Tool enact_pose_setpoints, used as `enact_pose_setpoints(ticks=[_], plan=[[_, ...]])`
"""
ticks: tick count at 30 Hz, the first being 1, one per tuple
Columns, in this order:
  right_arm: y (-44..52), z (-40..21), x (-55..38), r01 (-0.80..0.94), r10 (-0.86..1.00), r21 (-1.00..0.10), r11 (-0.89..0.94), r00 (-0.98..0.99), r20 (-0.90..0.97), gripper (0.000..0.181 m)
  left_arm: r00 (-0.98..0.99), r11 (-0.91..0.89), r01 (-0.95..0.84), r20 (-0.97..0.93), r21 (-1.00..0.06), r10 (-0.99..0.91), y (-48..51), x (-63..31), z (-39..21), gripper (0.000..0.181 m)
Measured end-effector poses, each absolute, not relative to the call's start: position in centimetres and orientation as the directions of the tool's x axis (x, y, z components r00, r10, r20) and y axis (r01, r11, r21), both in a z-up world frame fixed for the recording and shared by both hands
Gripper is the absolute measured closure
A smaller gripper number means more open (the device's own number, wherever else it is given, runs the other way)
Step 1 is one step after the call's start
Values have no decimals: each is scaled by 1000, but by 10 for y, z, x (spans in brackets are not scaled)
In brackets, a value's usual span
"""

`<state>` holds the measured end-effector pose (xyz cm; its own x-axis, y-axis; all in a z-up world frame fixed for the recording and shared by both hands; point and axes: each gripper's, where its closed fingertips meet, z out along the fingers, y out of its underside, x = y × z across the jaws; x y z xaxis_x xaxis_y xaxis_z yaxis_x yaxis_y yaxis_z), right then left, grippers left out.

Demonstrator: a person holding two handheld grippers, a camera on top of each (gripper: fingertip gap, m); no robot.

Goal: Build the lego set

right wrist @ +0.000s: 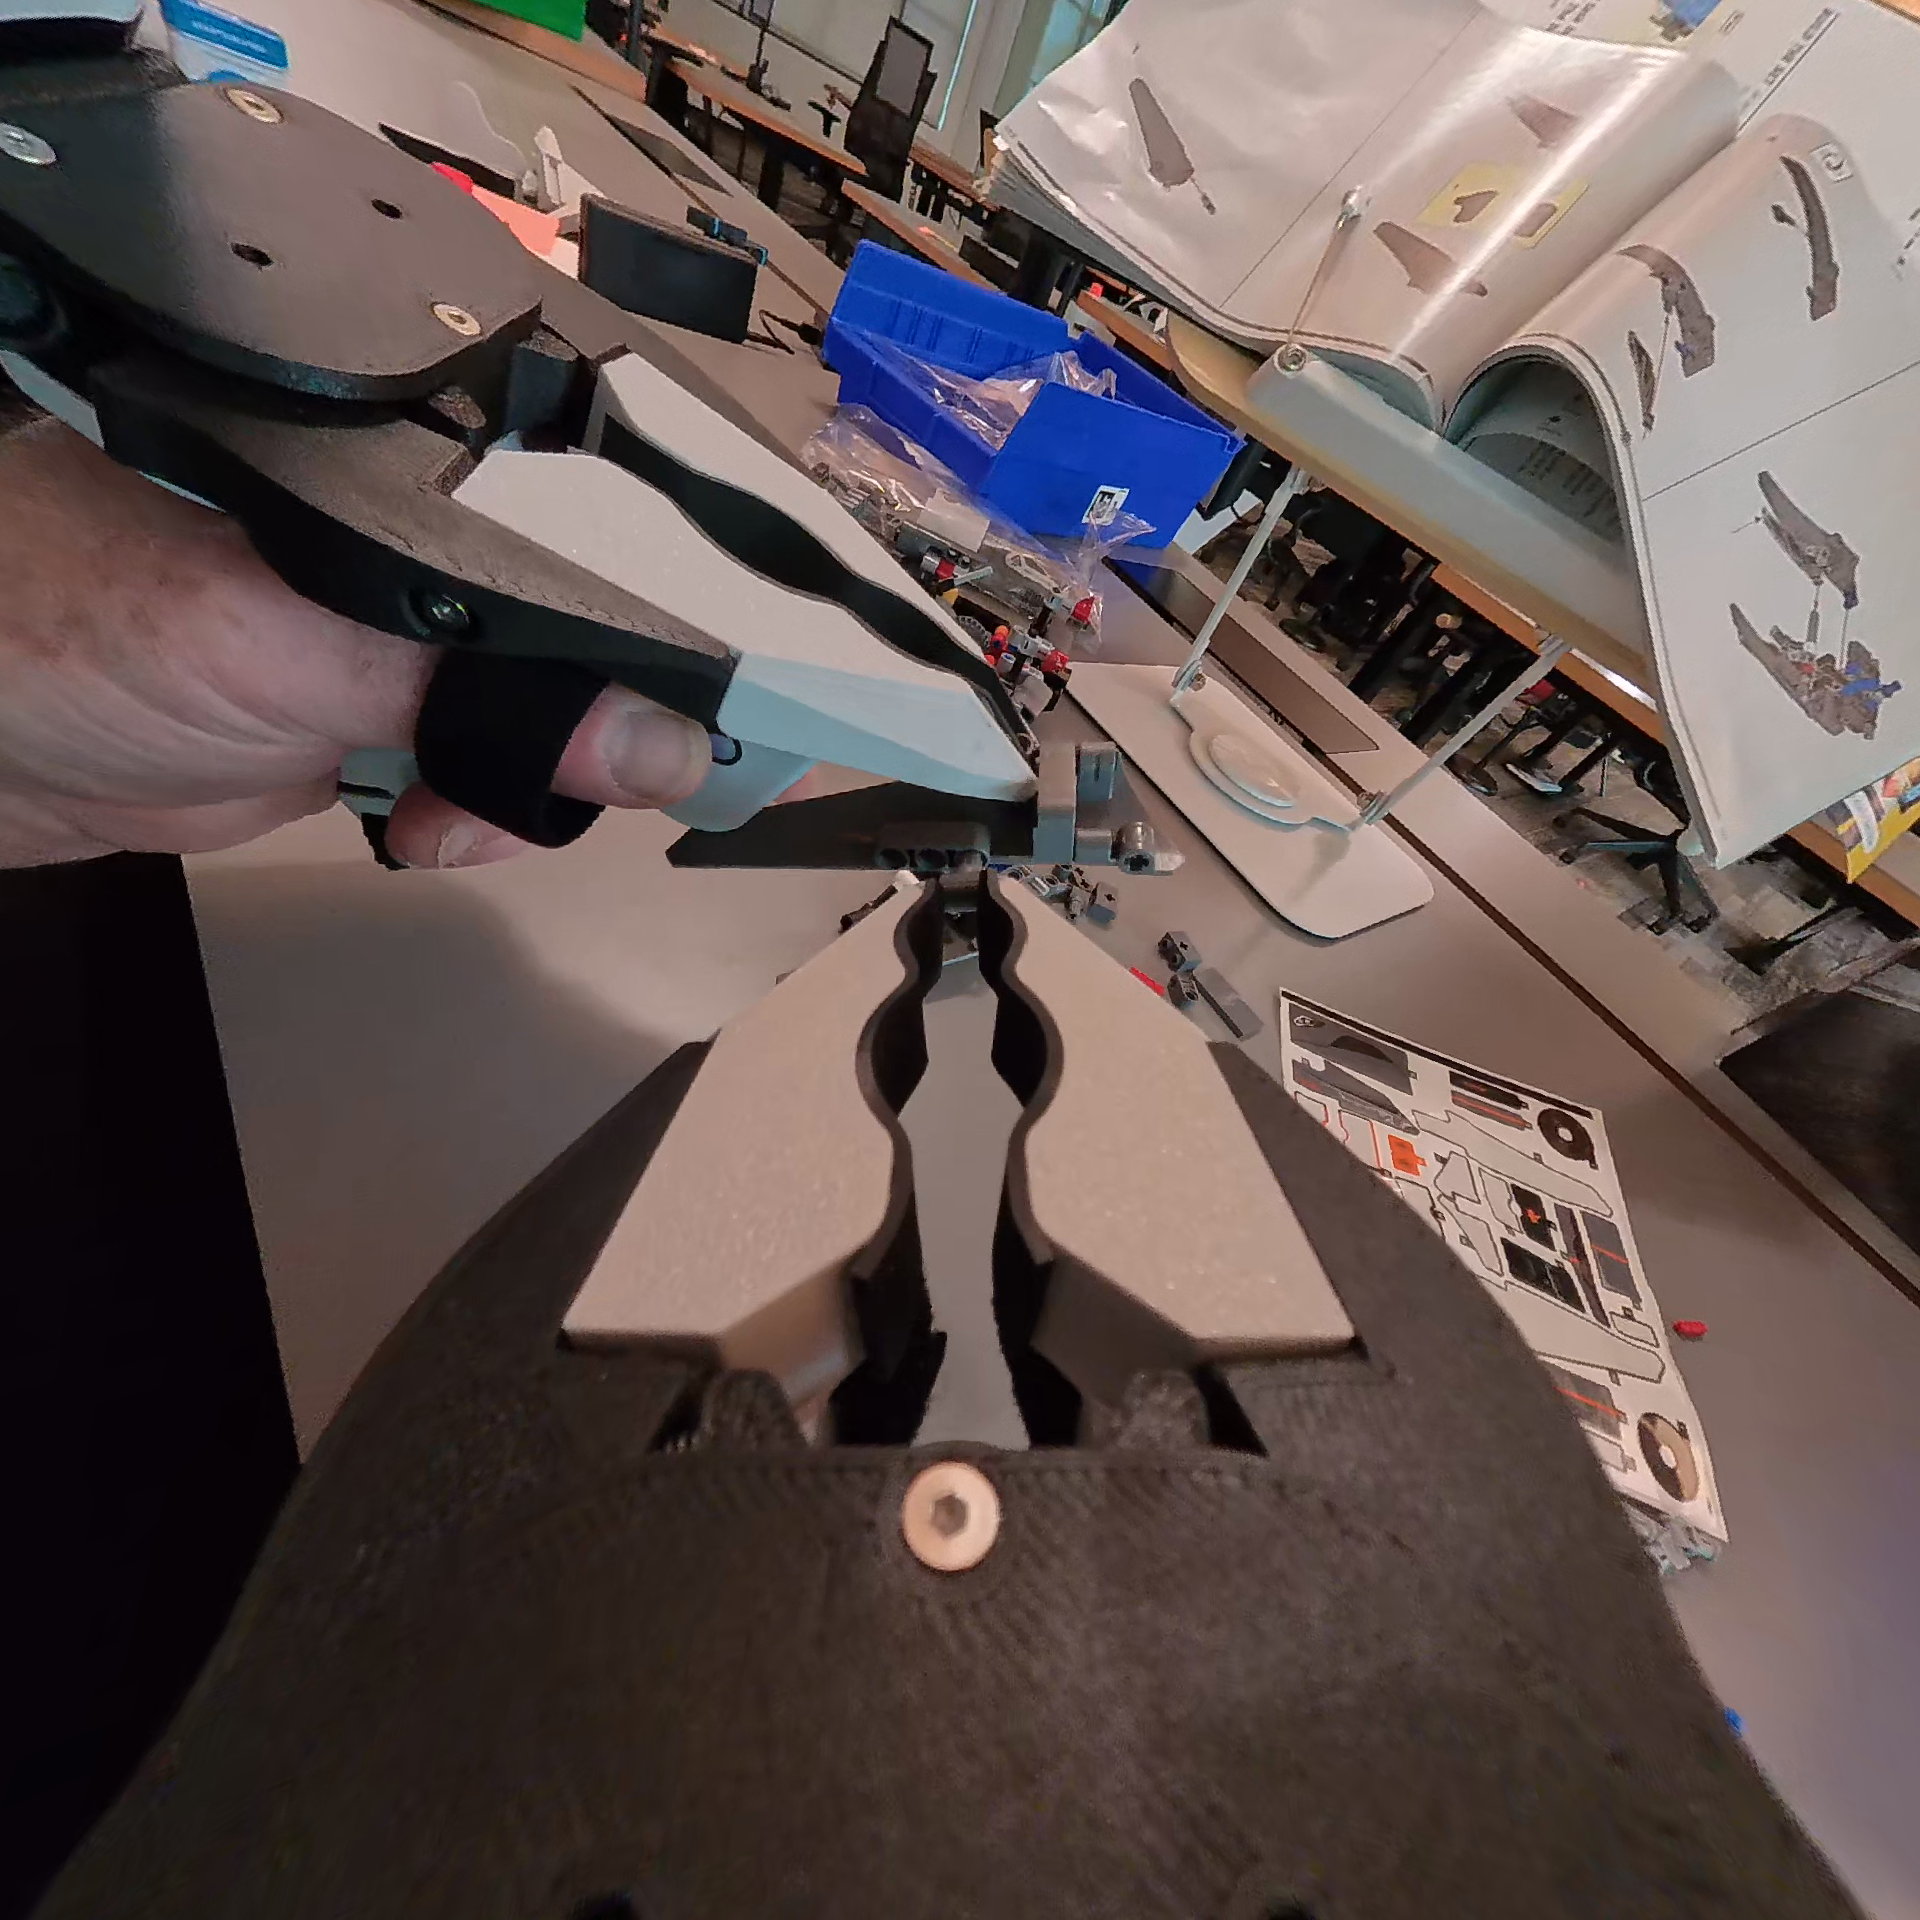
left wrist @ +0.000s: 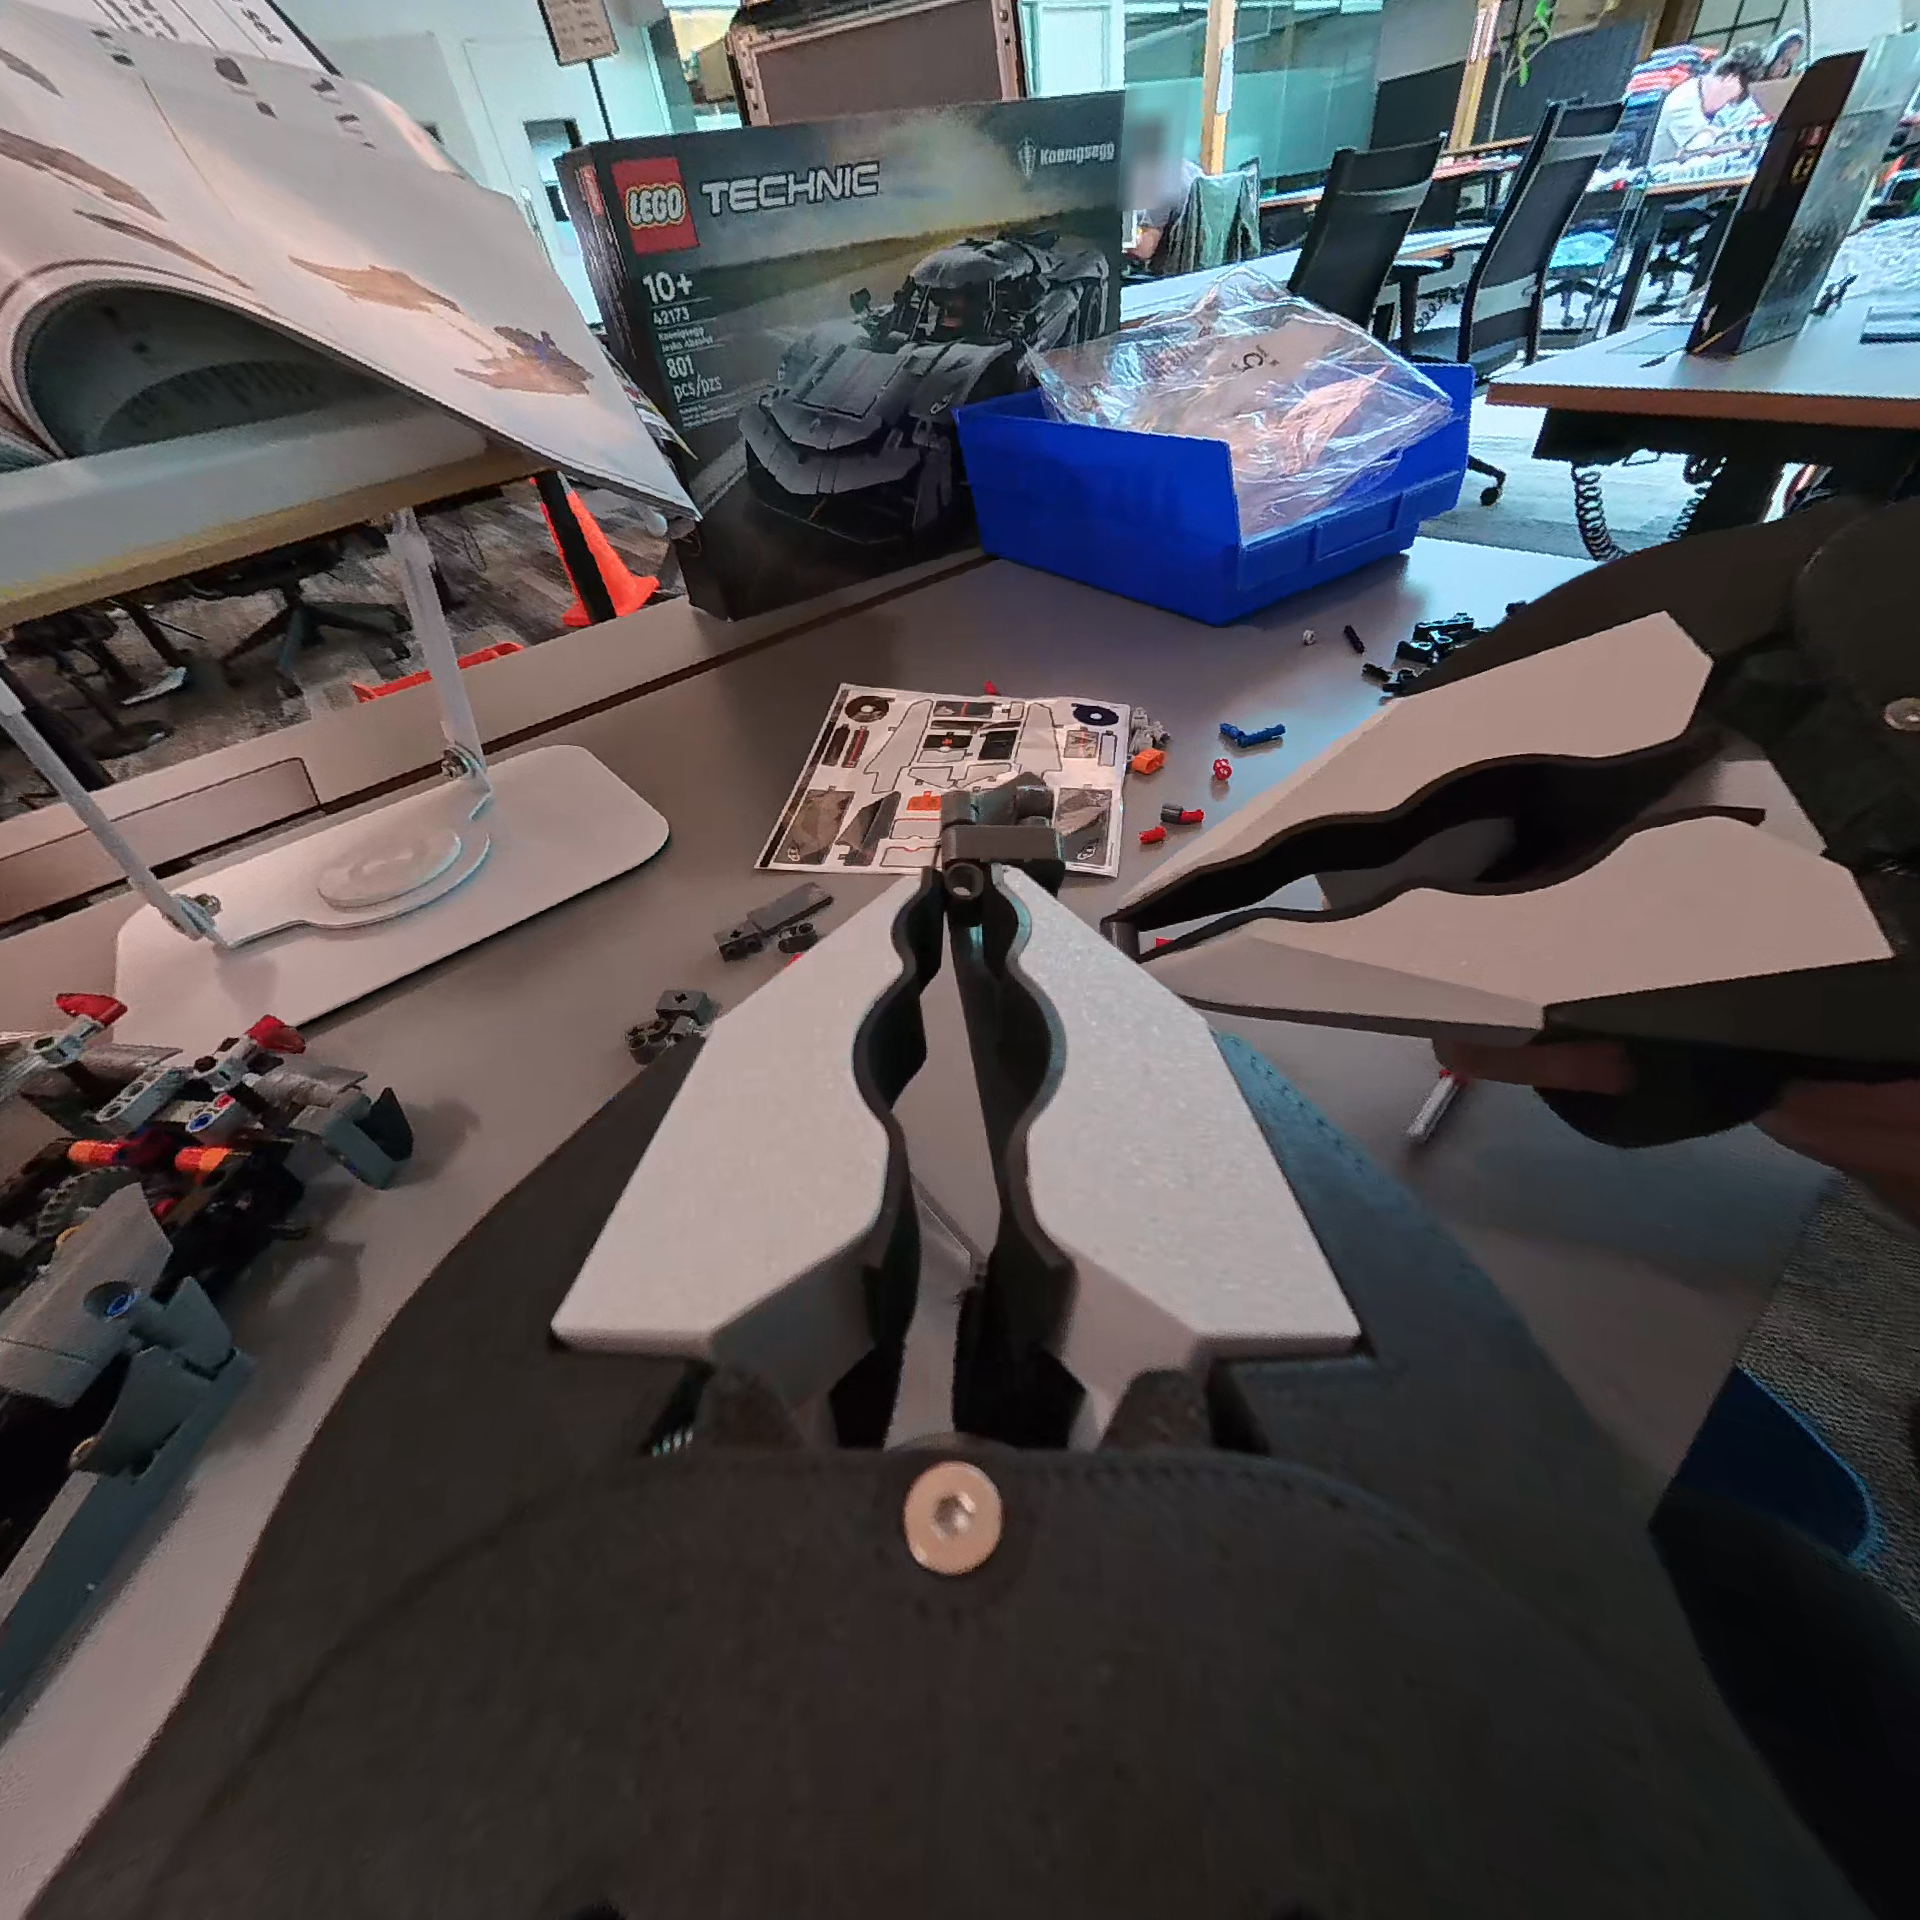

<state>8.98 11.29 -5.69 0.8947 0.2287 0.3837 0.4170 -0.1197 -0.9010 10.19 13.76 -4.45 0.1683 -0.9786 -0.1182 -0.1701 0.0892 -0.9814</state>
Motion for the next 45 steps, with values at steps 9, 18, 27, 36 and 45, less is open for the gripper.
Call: enact_pose_setpoints(ticks=[9, 18, 27, 36, 45], plan=[[109, -48, 88, 414, 234, -910, -34, 888, 396, 178, 87, -121, -99, 113, -988, -990, 136, 101, -40, 177], [107, -46, 88, 412, 247, -911, -18, 885, 395, 178, 77, -91, -97, 84, -991, -993, 133, 101, -37, 177], [109, -51, 88, 424, 257, -905, -31, 879, 403, 178, 119, 20, -131, -35, -991, -992, 135, 101, -39, 177], [112, -54, 87, 428, 252, -903, -25, 877, 409, 178, 125, 7, -131, -23, -991, -992, 136, 100, -40, 177], [112, -54, 87, 457, 237, -889, -15, 866, 441, 178, 118, -20, -118, 7, -993, -993, 134, 100, -38, 176]])
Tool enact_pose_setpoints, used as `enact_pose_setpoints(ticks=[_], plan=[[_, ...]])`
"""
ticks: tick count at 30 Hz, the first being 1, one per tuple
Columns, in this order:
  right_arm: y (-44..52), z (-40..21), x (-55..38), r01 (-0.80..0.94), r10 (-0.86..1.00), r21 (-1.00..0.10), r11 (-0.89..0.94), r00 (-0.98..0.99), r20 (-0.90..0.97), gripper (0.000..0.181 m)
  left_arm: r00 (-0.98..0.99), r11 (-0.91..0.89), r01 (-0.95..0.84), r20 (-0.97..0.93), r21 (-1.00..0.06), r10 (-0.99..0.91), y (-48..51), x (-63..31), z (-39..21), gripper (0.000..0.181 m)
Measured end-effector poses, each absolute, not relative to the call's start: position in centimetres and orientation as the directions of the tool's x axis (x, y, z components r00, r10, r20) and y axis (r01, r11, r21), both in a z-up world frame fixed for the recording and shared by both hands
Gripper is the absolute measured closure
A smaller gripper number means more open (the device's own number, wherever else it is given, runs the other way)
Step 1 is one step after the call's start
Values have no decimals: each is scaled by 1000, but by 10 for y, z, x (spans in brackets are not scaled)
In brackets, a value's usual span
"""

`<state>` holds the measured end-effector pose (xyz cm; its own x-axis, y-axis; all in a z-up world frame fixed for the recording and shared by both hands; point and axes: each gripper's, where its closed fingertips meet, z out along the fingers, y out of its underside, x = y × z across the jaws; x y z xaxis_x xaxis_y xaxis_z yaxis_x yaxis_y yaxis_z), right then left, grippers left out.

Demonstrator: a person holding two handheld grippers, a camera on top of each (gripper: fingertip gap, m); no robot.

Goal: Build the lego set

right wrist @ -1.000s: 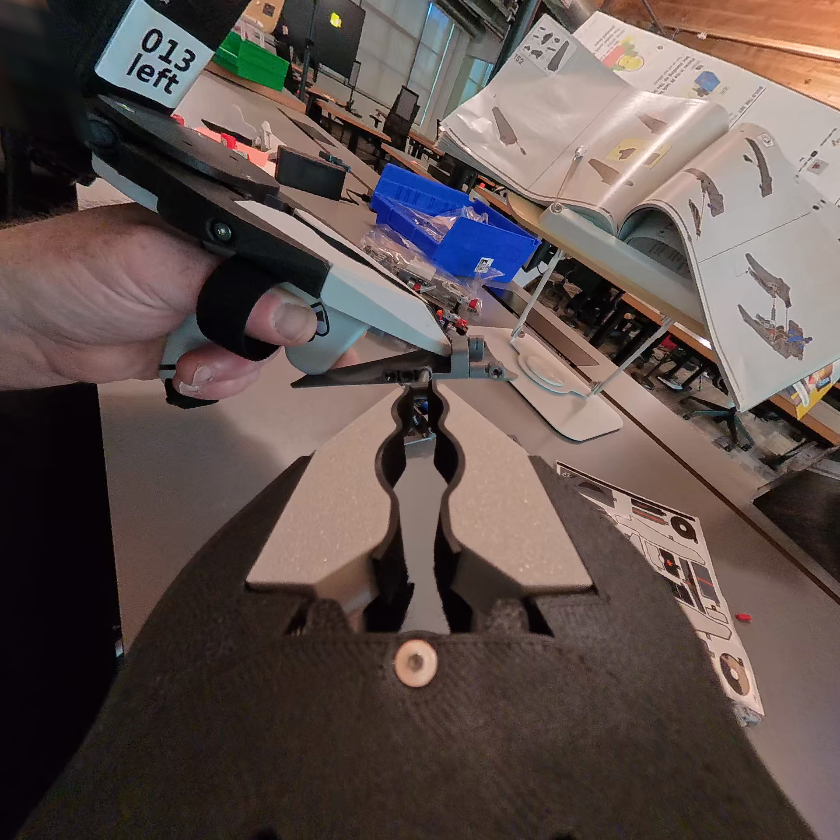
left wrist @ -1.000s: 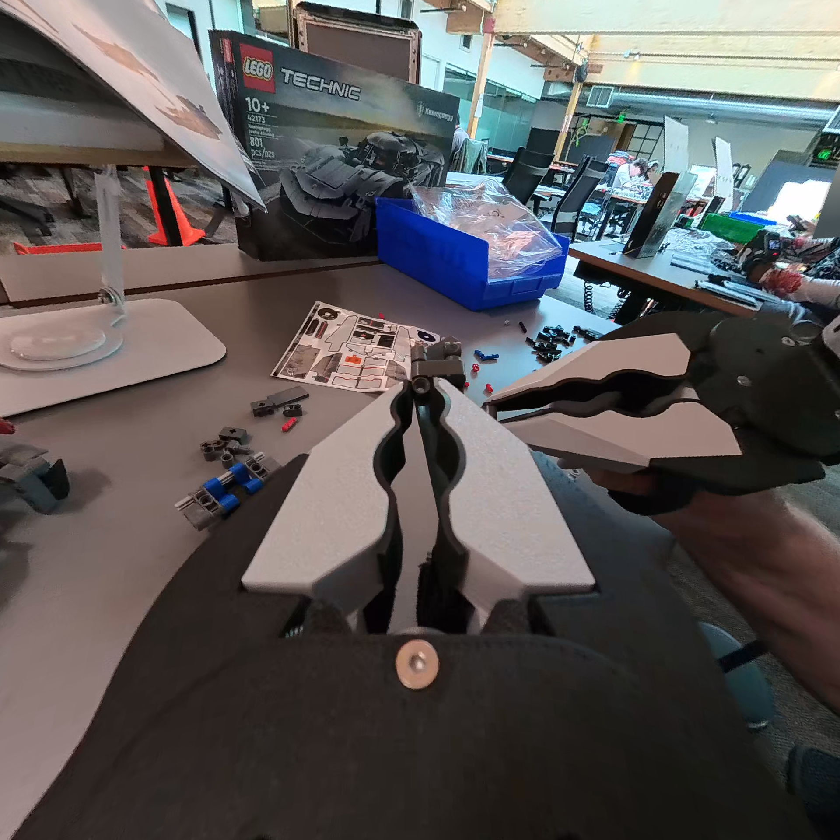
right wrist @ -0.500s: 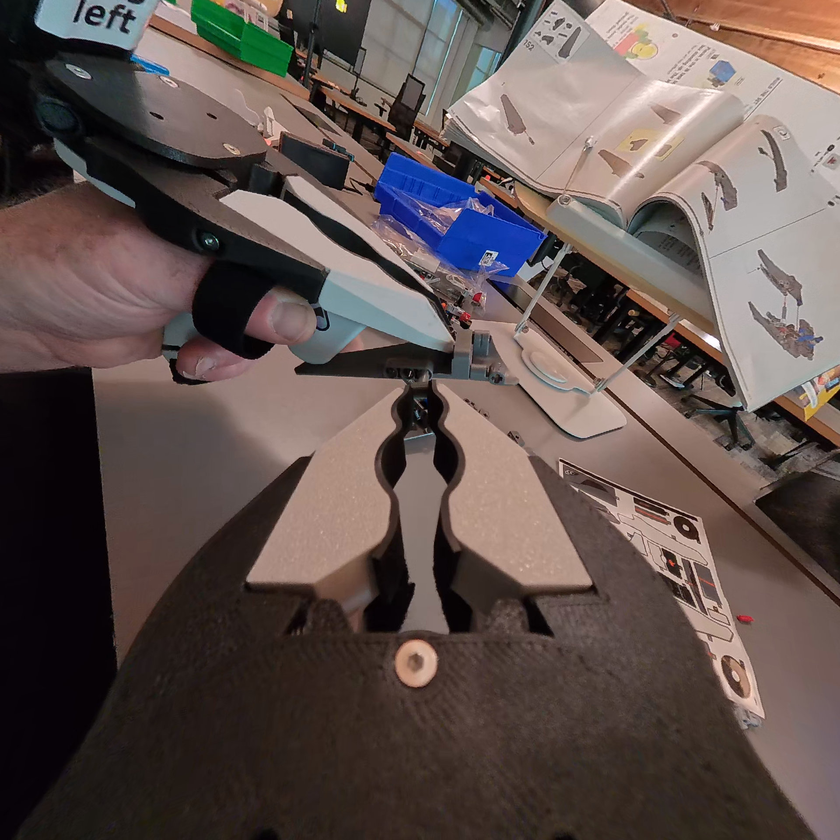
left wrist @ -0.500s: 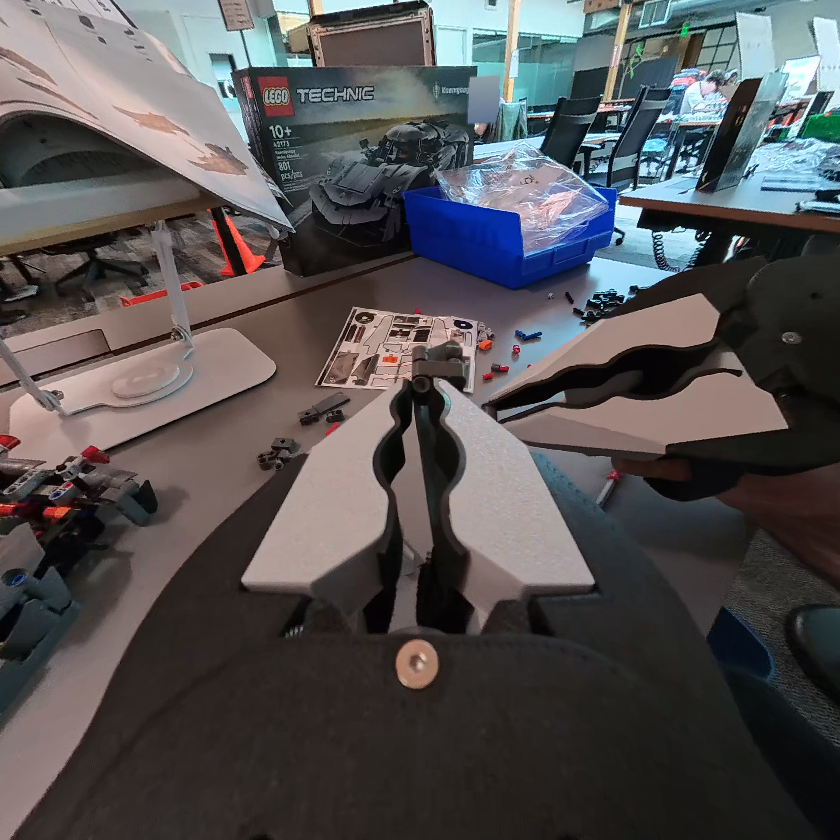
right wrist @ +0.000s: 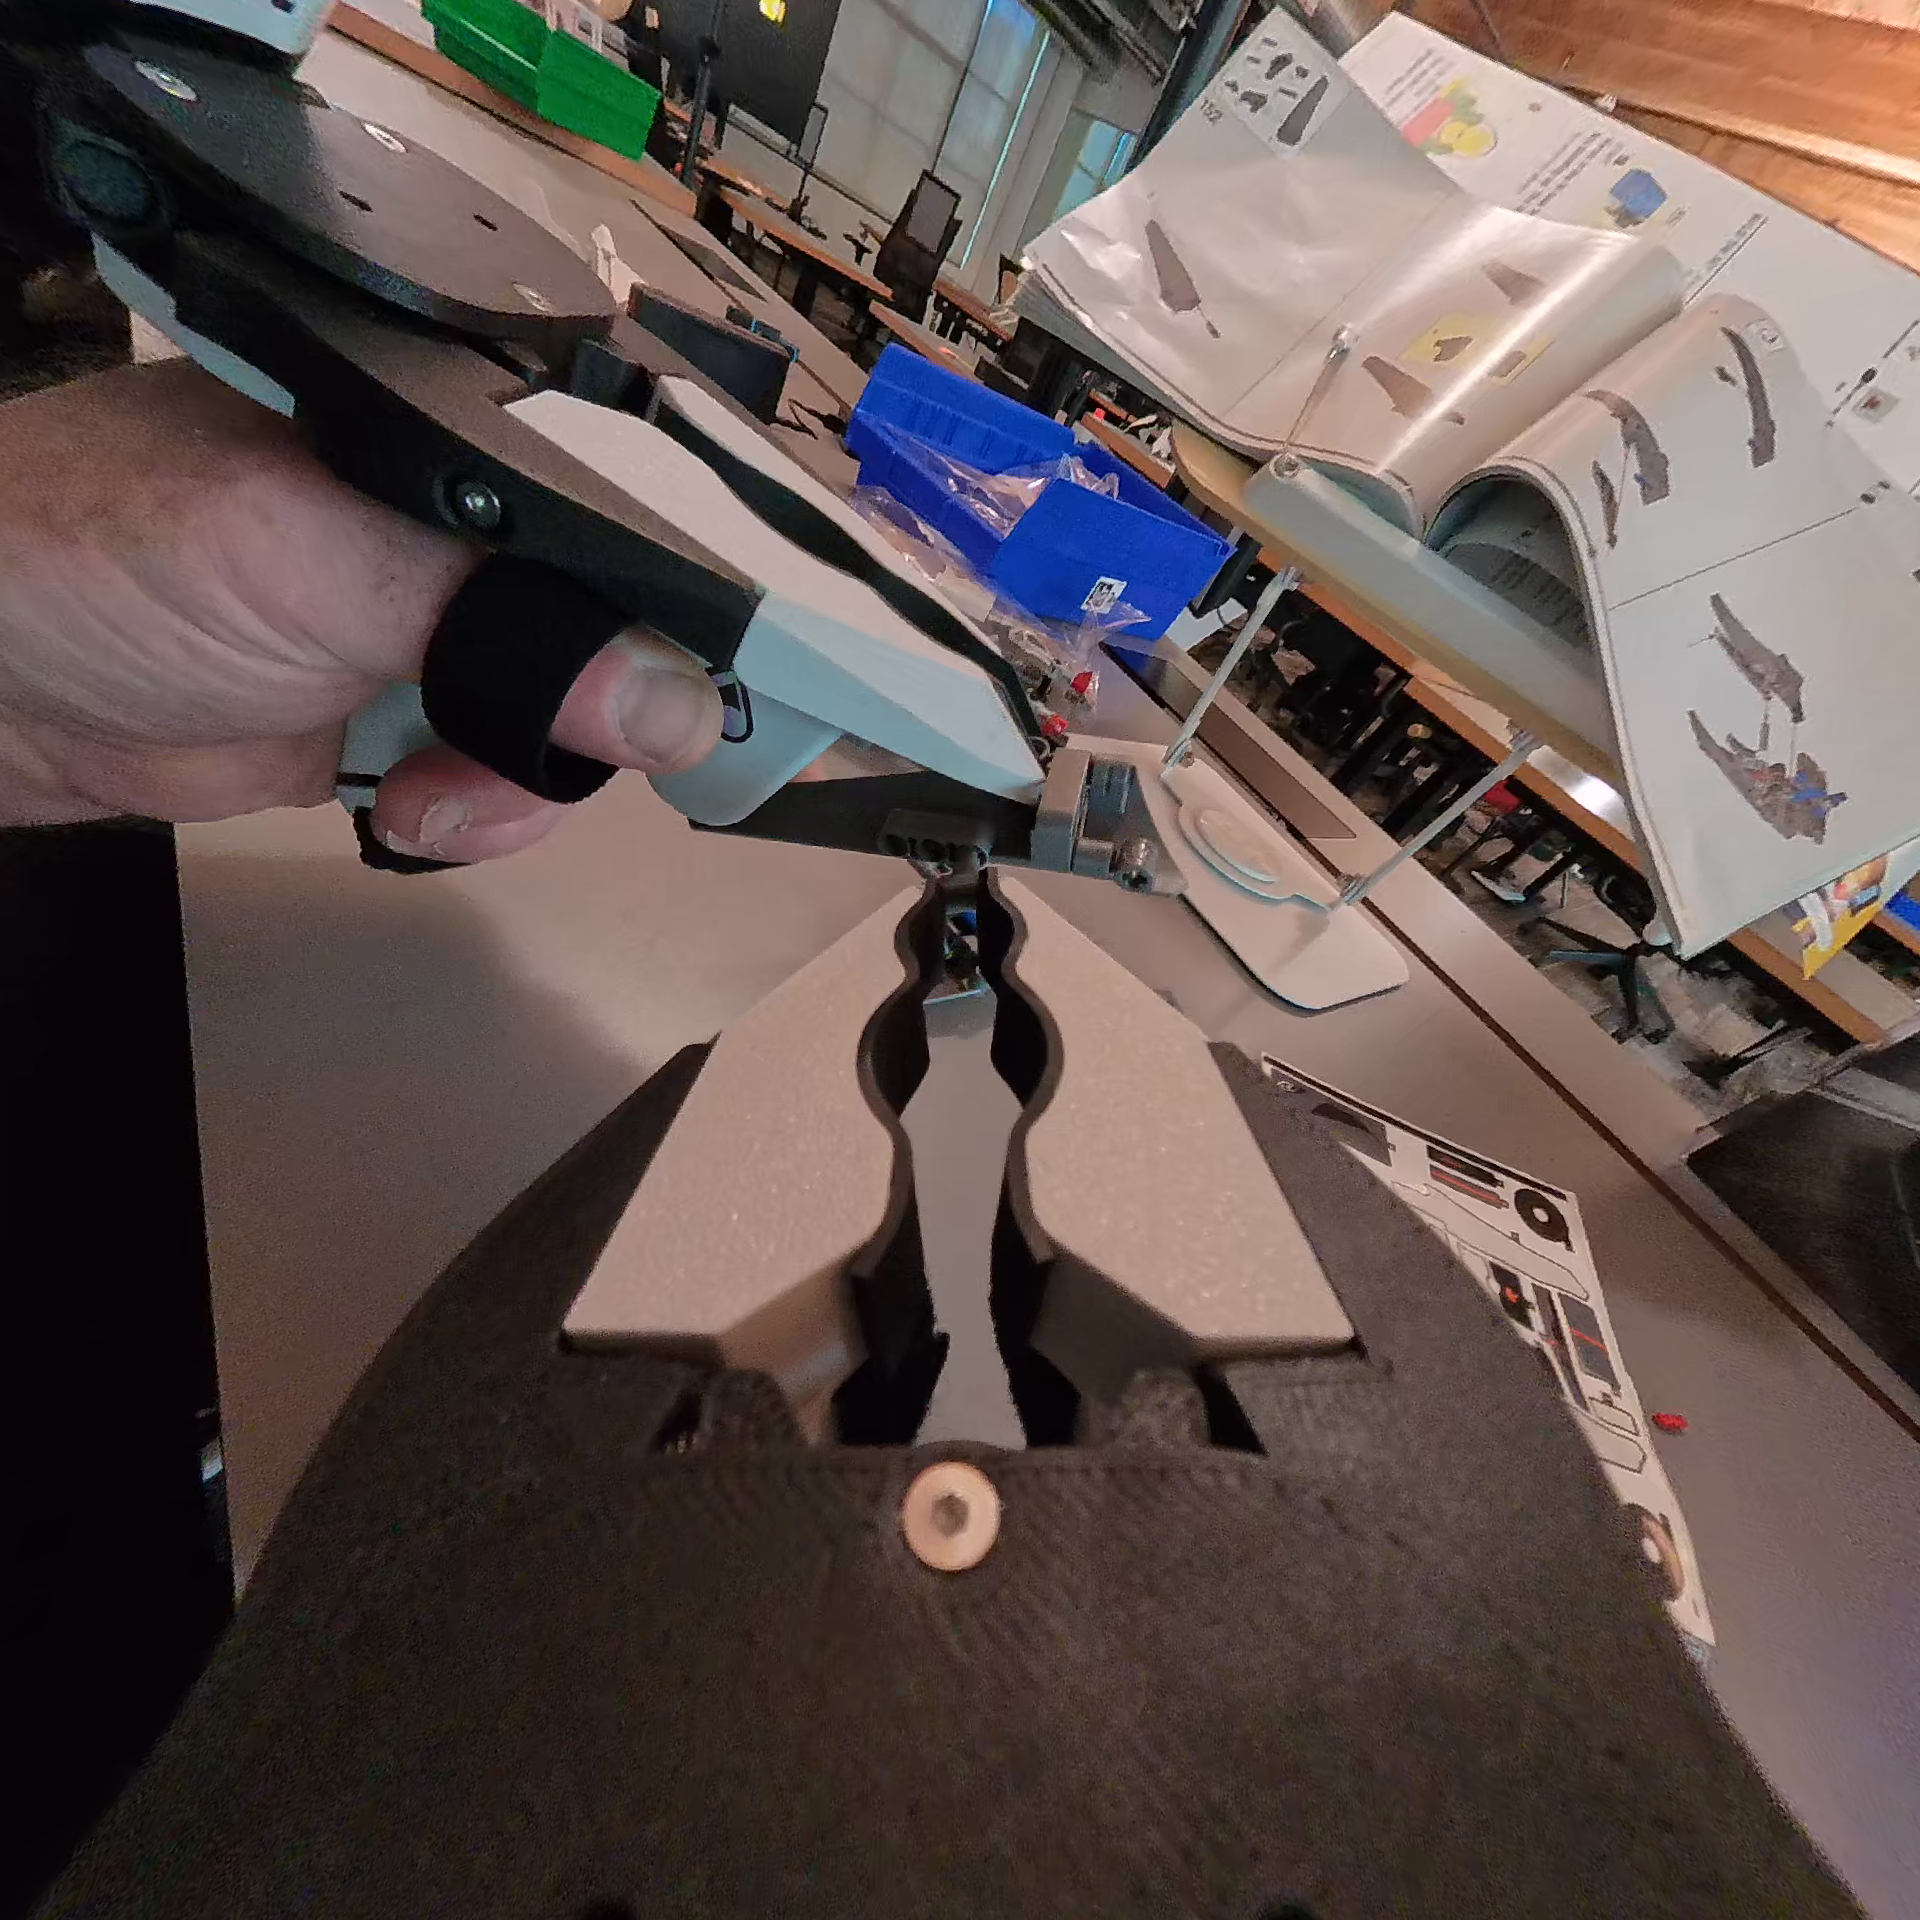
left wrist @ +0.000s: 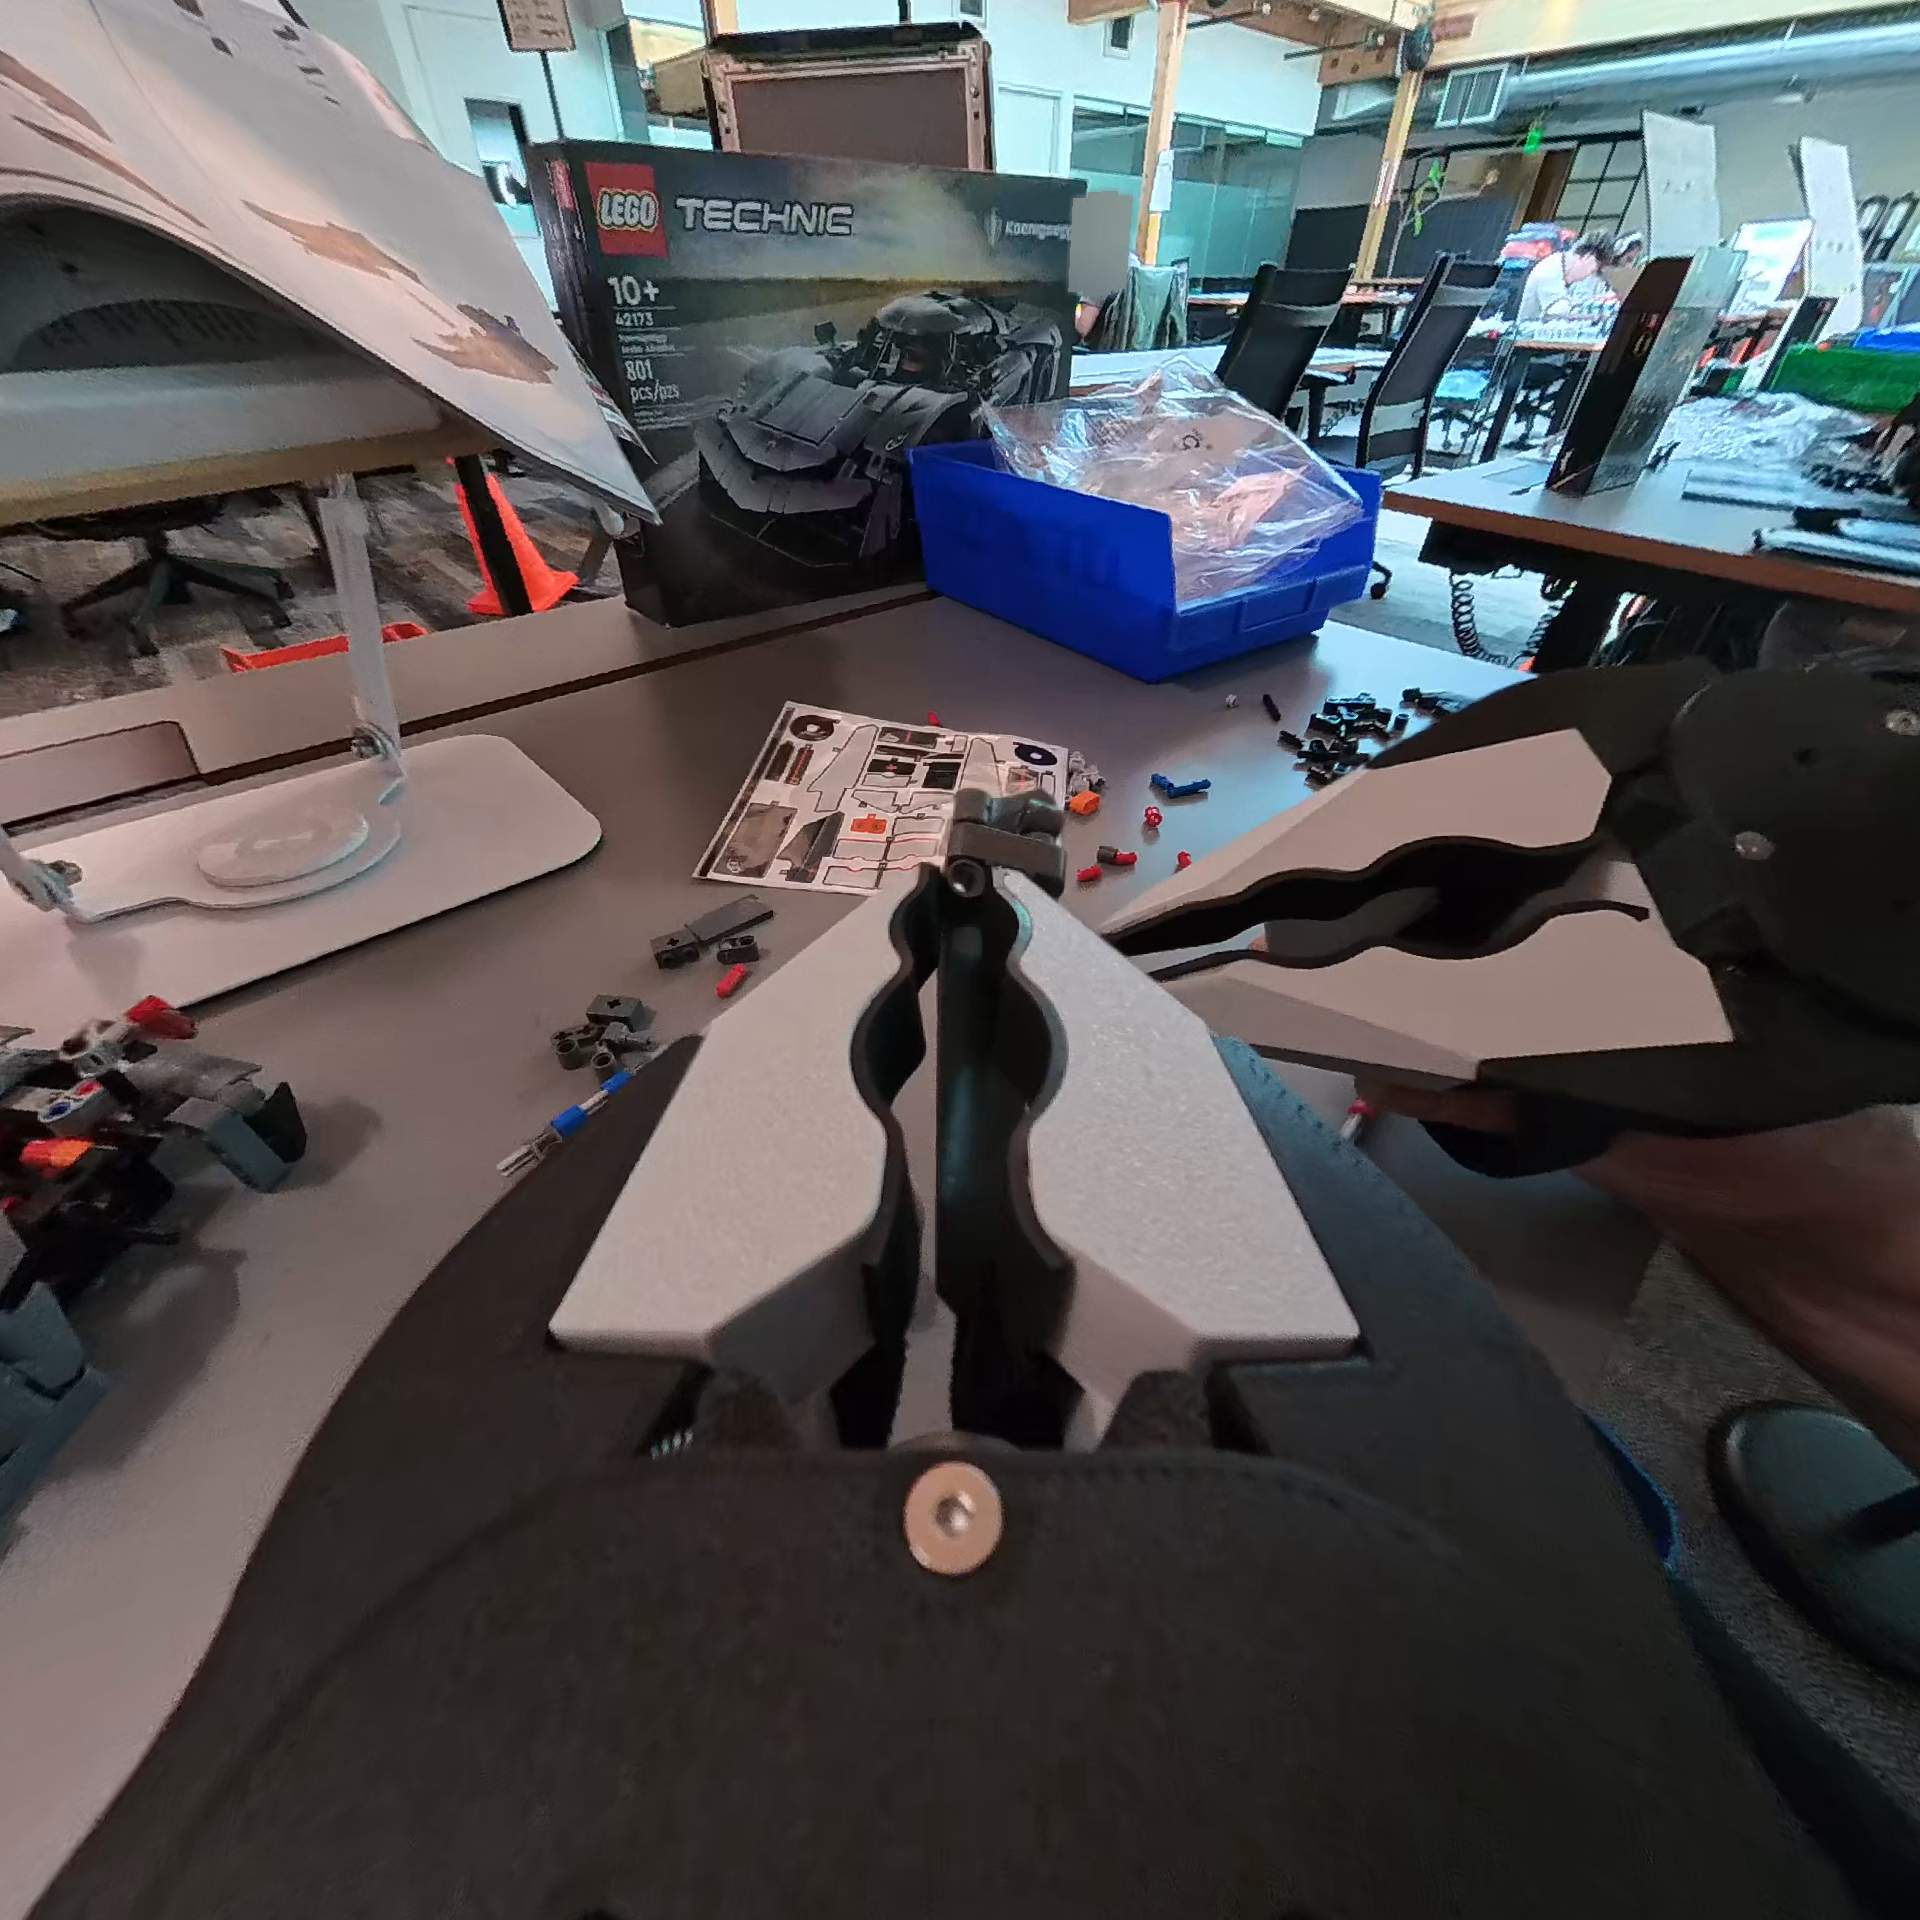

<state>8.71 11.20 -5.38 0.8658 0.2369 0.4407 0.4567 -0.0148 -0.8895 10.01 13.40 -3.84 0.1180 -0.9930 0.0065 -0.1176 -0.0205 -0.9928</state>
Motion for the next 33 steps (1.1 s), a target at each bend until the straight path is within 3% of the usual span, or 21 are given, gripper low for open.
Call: enact_pose_setpoints(ticks=[11, 33], plan=[[107, -40, 88, 425, 198, -904, 51, 883, 427, 179, 35, -254, -45, 252, -966, -967, 133, 101, -33, 178], [109, -44, 86, 444, 202, -895, 37, 874, 442, 179, 158, -14, -41, 8, -999, -987, 130, 97, -27, 176]])
